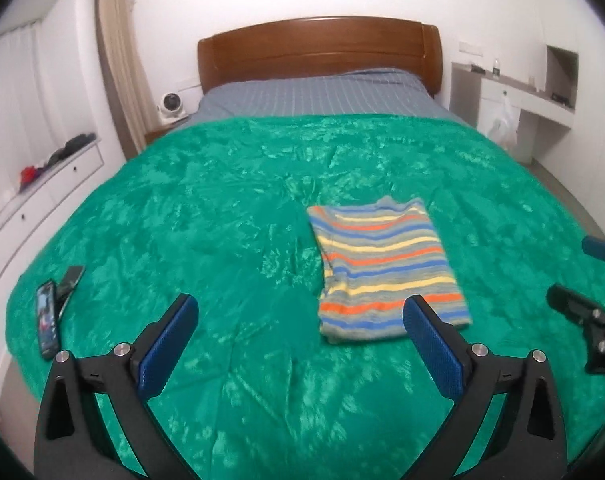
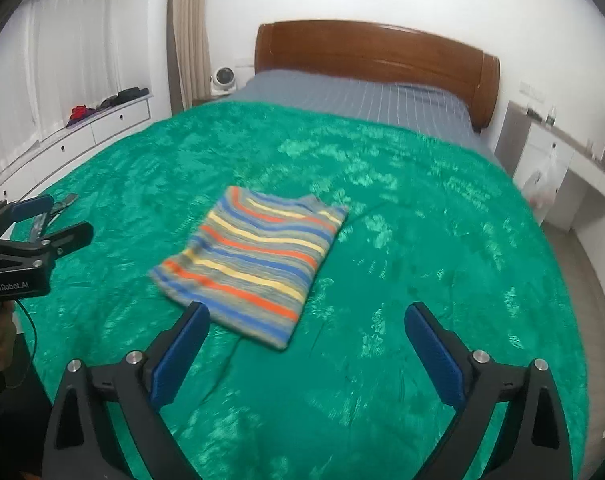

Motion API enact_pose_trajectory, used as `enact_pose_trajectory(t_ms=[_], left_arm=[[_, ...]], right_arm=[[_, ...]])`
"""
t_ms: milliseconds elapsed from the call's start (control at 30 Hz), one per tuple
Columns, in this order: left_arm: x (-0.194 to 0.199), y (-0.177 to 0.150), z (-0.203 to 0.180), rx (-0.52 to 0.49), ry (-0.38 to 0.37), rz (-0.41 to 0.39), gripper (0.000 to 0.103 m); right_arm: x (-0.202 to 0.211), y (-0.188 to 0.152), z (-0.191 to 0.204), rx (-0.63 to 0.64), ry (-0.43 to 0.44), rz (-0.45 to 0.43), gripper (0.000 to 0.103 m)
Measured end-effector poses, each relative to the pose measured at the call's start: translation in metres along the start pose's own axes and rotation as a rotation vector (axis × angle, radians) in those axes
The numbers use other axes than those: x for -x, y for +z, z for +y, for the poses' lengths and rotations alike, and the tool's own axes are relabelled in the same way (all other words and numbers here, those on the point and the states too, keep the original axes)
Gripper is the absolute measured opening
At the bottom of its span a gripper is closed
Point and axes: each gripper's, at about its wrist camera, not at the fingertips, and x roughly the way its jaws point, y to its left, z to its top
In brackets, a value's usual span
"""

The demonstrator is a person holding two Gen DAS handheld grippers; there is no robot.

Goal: Fold small clothes

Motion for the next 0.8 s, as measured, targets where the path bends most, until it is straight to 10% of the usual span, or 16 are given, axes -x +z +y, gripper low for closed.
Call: enact_pose_trajectory(t_ms=[400, 800], left_arm=[[0.072, -0.027, -0.015, -0.028, 0.108, -0.012, 0.103], [0.107, -0.071, -0.005, 0.011, 0.025, 0.101, 0.103]], right_arm=[[0.065, -0.021, 0.013, -0.066, -0.031, 0.018, 0.102], [0.139, -0.057, 0.030, -0.128, 0.001, -0.095, 0.102]])
